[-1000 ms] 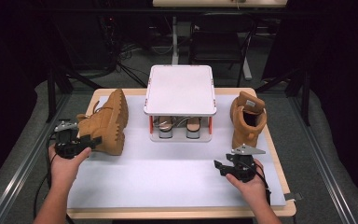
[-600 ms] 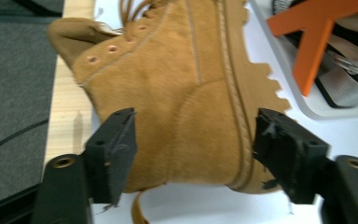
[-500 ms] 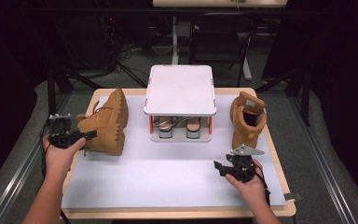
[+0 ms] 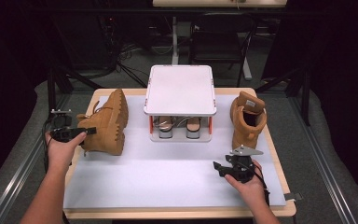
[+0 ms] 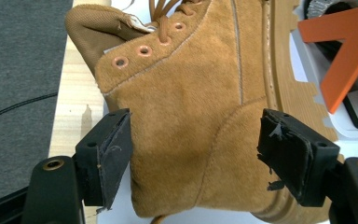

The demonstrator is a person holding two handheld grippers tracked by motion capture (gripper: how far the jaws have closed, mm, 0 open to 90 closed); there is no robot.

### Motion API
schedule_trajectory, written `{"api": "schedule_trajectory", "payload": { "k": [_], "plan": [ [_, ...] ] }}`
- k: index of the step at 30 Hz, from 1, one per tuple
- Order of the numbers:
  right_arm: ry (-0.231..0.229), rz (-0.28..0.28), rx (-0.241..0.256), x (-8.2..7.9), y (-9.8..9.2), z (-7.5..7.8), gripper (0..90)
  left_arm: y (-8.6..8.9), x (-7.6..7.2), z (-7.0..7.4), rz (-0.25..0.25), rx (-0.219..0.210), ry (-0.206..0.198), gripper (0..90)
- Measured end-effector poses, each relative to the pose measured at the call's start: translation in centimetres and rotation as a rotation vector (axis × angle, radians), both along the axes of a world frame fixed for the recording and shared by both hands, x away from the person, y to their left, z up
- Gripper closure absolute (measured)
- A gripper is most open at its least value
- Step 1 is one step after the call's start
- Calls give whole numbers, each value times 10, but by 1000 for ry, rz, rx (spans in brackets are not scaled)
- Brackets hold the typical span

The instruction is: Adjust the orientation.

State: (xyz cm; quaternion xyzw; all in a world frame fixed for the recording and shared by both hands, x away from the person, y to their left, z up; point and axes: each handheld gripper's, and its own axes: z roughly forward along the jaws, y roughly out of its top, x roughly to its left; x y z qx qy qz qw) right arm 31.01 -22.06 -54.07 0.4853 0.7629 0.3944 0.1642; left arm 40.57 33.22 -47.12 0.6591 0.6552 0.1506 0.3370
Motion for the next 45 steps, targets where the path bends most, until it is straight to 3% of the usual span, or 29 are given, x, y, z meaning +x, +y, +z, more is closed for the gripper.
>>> {"api": "schedule_trajectory", "payload": {
  "k": [3,10,14,18,26,37,45],
  "plan": [
    [2,0,-2,0,1,0,391,2,4,0,10,-10,5,265],
    [2,2,1,0,0,0,390,8,15,-7,22,0,64,268],
    [4,2,0,0,0,-1,390,10,19,-8,23,-32,82,269],
    [7,6,-2,0,1,-1,390,9,22,-7,20,-28,98,270],
    [7,7,1,1,1,-2,390,5,25,1,26,-2,143,309],
    [9,5,7,1,1,-2,387,1,26,19,29,17,169,487],
    [8,3,10,1,0,-2,386,-8,30,37,-12,28,194,571]
  ]
}}
